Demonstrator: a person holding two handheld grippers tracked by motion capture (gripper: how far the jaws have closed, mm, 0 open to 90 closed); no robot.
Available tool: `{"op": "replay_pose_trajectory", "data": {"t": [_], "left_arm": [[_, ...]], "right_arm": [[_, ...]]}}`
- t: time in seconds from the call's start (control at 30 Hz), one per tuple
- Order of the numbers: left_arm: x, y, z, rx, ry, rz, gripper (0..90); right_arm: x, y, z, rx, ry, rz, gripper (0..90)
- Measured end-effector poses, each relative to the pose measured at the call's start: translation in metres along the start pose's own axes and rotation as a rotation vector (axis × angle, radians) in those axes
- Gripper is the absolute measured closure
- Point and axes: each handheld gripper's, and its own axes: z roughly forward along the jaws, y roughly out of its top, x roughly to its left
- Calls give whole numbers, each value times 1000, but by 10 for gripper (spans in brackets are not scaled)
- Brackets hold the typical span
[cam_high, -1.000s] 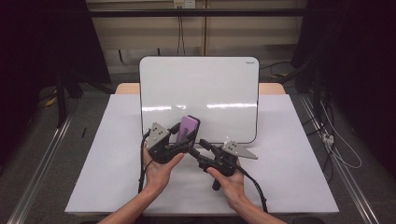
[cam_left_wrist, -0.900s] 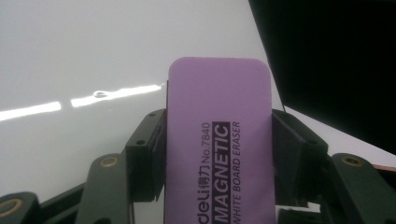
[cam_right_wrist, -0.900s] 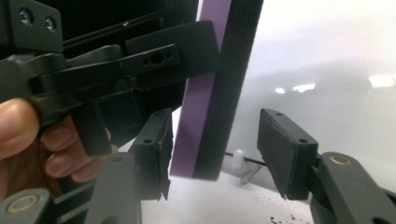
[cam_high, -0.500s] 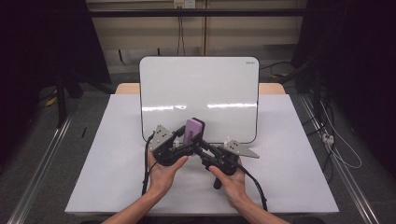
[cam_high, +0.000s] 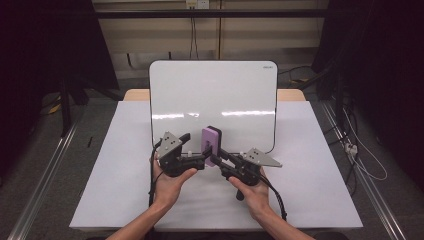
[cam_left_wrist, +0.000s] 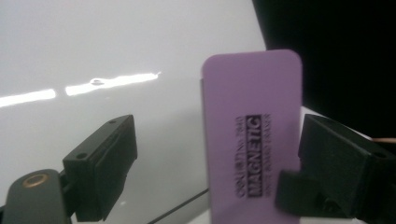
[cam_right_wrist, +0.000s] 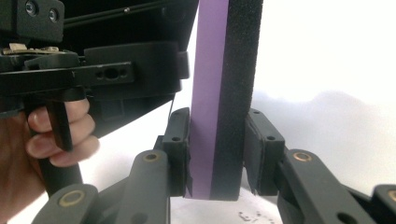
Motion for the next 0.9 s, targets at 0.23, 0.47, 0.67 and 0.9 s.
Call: {"op": "replay_pose_trajectory", "data": {"t": [0.23, 0.47, 0.67, 0.9], "left_arm": [[14, 8, -11, 28, -14, 35, 121], [27, 1, -21, 61, 2, 63, 114], [37, -1, -30, 93, 20, 86, 113], [44, -10, -40, 113, 30, 99, 59]], "right_arm": [[-6, 2, -5, 28, -62, -79, 654], [-8, 8, -15, 49, -103, -172, 656], [-18, 11, -22, 75, -137, -204, 657], [-24, 21, -32, 93, -178, -253, 660]]}}
